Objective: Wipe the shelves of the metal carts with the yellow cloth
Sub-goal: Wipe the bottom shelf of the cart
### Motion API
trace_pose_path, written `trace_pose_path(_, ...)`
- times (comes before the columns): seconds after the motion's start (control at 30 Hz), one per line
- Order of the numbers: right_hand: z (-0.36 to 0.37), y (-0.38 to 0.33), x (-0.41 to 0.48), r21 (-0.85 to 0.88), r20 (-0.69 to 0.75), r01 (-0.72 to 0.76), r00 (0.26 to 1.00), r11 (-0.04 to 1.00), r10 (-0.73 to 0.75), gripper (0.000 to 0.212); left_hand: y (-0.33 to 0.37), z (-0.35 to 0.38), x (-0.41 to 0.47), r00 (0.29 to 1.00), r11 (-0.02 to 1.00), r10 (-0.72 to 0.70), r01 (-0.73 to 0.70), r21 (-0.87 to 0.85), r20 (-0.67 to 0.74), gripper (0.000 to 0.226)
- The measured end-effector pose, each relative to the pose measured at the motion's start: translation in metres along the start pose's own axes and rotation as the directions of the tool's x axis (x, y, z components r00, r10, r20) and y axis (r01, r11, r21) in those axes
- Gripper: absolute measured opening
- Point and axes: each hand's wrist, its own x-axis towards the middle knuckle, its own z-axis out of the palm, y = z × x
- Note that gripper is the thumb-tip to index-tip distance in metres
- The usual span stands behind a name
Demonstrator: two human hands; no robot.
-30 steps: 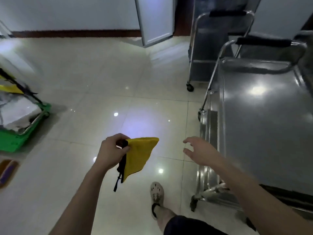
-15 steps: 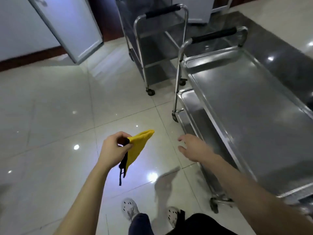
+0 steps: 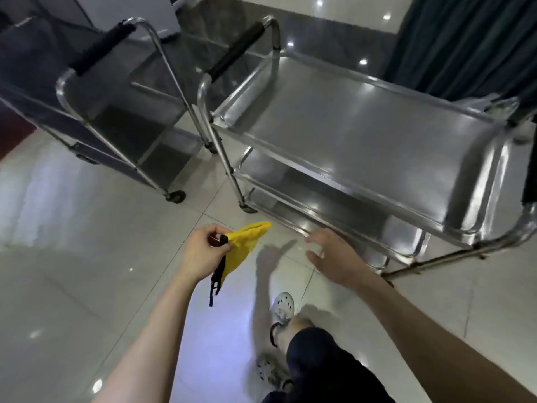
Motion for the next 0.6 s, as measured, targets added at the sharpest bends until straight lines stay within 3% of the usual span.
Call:
trace_pose_path(0.23,0.048,-0.029,0.065,0.237,-0.081,-0.121,0.986,0.964,0.144,0.044,-0.002,-0.009,0.104,0.981,0.991,0.074,-0.093,0.101,0.179,0.032)
trace_pose_path(0.4,0.077,-0.051,0.113,0.31,-0.125,-0.182,0.965,0.933,0.23,0.067,-0.006,-0.001,0.151,0.948,0.99,0.096,-0.123,0.07,0.305,0.031)
trace_pose_path(0.53,0.101,-0.058,0.143,0.367,-0.14,-0.307,0.915,0.878,0.379,0.081,-0.018,0.002,0.185,0.903,0.985,0.107,-0.152,0.076,0.417,0.034)
trace_pose_path(0.6,0.112,-0.058,0.159,0.418,-0.147,-0.361,0.879,0.833,0.454,0.074,-0.023,0.001,0.208,0.874,0.981,0.111,-0.174,0.09,0.473,0.032)
